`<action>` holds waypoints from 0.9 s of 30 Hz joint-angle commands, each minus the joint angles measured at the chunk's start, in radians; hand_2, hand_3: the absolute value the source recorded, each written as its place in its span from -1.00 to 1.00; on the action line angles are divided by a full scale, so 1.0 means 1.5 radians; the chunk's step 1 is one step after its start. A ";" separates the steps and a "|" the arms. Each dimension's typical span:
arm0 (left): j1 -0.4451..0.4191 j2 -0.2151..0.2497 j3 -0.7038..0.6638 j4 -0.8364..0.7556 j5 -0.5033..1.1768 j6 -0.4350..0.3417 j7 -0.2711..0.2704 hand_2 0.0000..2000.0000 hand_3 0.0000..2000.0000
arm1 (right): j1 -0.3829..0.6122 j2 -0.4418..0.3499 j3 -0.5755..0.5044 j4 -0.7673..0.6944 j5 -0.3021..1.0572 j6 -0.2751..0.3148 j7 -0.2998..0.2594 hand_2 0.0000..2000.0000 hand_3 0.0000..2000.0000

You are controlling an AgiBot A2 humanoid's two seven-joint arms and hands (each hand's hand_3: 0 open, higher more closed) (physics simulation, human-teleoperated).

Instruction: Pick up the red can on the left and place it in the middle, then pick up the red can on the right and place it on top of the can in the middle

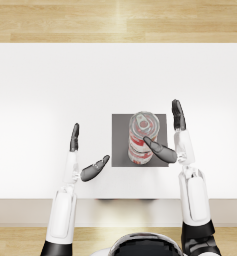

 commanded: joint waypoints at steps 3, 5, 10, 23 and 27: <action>0.034 0.009 -0.049 -0.069 0.000 0.000 0.000 -1.00 -1.00 | -0.009 0.000 -0.076 0.072 0.000 0.000 0.000 -1.00 -1.00; 0.042 0.009 -0.071 -0.090 0.000 0.000 0.000 -1.00 -1.00 | -0.016 0.000 -0.109 0.075 0.000 0.000 0.000 -1.00 -1.00; 0.046 0.012 -0.111 -0.089 0.000 0.000 0.000 -1.00 -1.00 | -0.035 -0.001 -0.161 0.087 0.000 0.000 0.180 -1.00 -1.00; 0.037 0.015 -0.118 -0.083 0.000 0.000 0.000 -1.00 -1.00 | -0.056 -0.003 -0.161 0.079 0.000 0.000 0.232 -1.00 -1.00; 0.037 0.015 -0.118 -0.083 0.000 0.000 0.000 -1.00 -1.00 | -0.057 -0.003 -0.161 0.079 0.000 0.000 0.233 -1.00 -1.00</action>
